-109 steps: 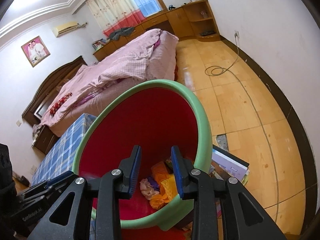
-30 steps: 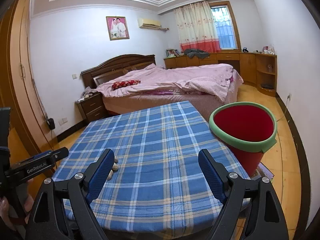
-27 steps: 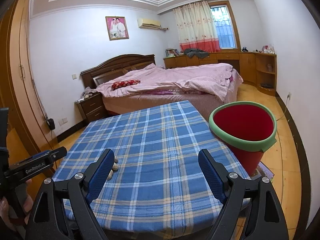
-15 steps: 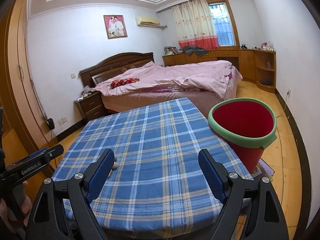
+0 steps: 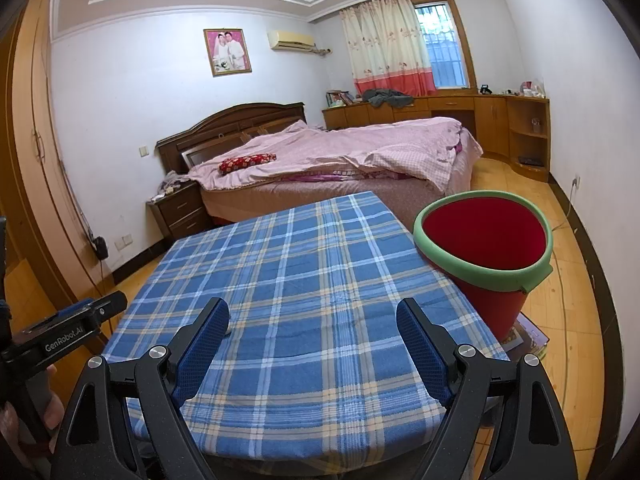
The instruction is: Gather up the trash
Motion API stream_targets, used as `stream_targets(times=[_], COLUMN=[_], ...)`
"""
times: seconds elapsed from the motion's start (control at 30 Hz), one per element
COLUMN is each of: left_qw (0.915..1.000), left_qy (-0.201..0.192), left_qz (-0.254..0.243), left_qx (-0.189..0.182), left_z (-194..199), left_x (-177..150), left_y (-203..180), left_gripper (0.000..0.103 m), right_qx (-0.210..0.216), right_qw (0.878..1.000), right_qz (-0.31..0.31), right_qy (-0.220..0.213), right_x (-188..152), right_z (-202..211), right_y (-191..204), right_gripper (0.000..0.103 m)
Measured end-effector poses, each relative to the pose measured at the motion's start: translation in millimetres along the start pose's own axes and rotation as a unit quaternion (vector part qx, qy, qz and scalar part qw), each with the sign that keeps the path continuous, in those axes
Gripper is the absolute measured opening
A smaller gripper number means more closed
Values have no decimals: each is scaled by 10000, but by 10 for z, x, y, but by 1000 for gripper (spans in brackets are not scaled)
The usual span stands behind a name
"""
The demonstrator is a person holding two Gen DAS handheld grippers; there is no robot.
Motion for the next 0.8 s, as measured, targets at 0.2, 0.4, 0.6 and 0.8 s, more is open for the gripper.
stream_targets(times=[0.2, 0.4, 0.6, 0.8], left_qw=[10000, 10000, 10000, 10000], left_qy=[-13, -3, 27, 35], left_qz=[0, -2, -9, -15], left_qx=[31, 38, 50, 60], left_z=[5, -3, -18, -22], left_x=[-2, -3, -21, -27], left_y=[8, 5, 1, 1], left_gripper=[58, 58, 58, 58], right_qx=[-49, -47, -52, -80], right_qw=[10000, 9999, 9999, 9999], right_qz=[-59, -55, -72, -101], right_qy=[55, 76, 106, 56], right_x=[-26, -38, -50, -43], right_z=[-14, -11, -17, 10], right_y=[-35, -42, -44, -61], right_gripper=[87, 87, 87, 87])
Point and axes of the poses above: each gripper's, at about its wrist camera, not at the fingertips, and z roughly against the way its jaws point, y to its left, x to its top, the point moved 8 cm from there along -z, roughly the way its jaws point, and after that the axes turned 4 degrees about -z, right-handed, at the moved point
